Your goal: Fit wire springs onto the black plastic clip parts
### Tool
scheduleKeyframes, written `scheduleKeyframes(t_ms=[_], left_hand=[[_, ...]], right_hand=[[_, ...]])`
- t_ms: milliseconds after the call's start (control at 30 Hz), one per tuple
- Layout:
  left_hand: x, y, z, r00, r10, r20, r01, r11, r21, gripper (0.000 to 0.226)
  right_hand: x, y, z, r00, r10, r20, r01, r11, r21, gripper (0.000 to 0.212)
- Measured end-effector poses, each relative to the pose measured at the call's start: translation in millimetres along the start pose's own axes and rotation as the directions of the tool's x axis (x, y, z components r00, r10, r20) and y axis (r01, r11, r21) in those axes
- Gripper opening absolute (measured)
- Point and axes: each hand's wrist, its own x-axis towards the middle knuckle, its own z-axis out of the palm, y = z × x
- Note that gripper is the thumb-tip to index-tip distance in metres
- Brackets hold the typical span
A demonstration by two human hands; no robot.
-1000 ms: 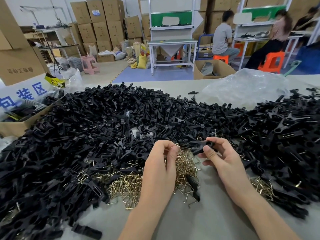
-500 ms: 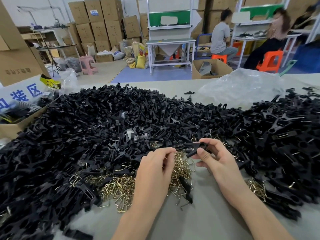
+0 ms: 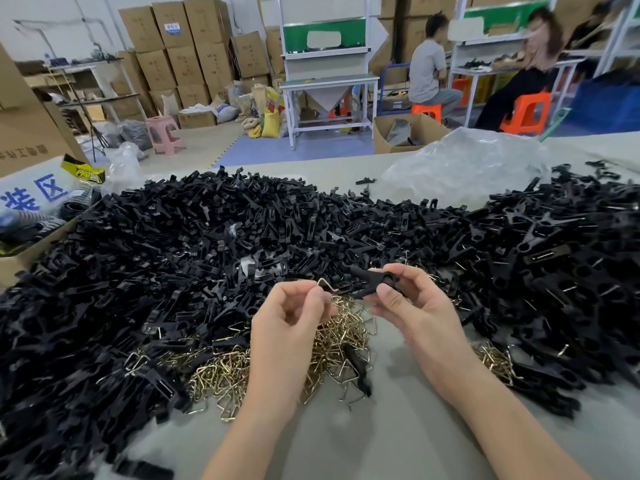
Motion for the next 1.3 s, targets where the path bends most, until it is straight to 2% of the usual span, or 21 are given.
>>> scheduleKeyframes(t_ms=[133, 233, 333, 467, 733, 867, 967, 1100, 1300], left_hand=[[2.3, -0.9, 3.1, 0.995, -0.103, 0.002, 0.102, 0.982, -0.156, 0.015], [2.1, -1.7, 6.0, 0.987, -0.162, 0.019, 0.163, 0.964, -0.212, 0.021], [0.5, -3.4, 7.3, 0.982, -0.189, 0.000, 0.185, 0.961, -0.205, 0.026], [-0.5, -3.1, 10.2, 0.973, -0.230, -0.017, 0.220, 0.947, -0.233, 0.013], [0.4, -0.4, 14.1, 0.926, -0.366, 0.089, 0.370, 0.837, -0.403, 0.012], [-1.5, -0.5, 15.8, 0.924, -0.355, 0.142, 0.382, 0.834, -0.398, 0.015], [-0.3, -0.2, 14.5, 0.930, -0.331, 0.158, 0.367, 0.856, -0.363, 0.014], [2.9, 1.5, 11.3, 0.938, -0.315, 0.145, 0.345, 0.890, -0.299, 0.011], [4.3, -0.8, 6.7, 0.939, -0.315, 0.134, 0.340, 0.909, -0.243, 0.013]], right_hand=[[-4.3, -0.6, 3.8, 0.993, 0.005, 0.121, -0.007, 1.000, 0.013, 0.028], [-7.3, -0.4, 10.6, 0.980, 0.021, 0.196, -0.022, 1.000, 0.005, 0.027], [-8.2, -1.0, 15.3, 0.976, 0.034, 0.217, -0.039, 0.999, 0.016, 0.032], [-7.3, 1.1, 14.9, 0.974, 0.035, 0.223, -0.037, 0.999, 0.004, 0.042], [-5.9, 3.9, 16.0, 0.977, 0.032, 0.210, -0.032, 0.999, 0.000, 0.041], [-7.8, 3.1, 17.2, 0.980, 0.068, 0.188, -0.073, 0.997, 0.017, 0.044], [-8.3, -0.9, 17.1, 0.983, 0.079, 0.169, -0.078, 0.997, -0.007, 0.035], [-9.4, -5.5, 15.5, 0.978, 0.099, 0.182, -0.097, 0.995, -0.017, 0.027], [-9.3, -6.9, 16.4, 0.977, 0.122, 0.175, -0.119, 0.993, -0.029, 0.028]])
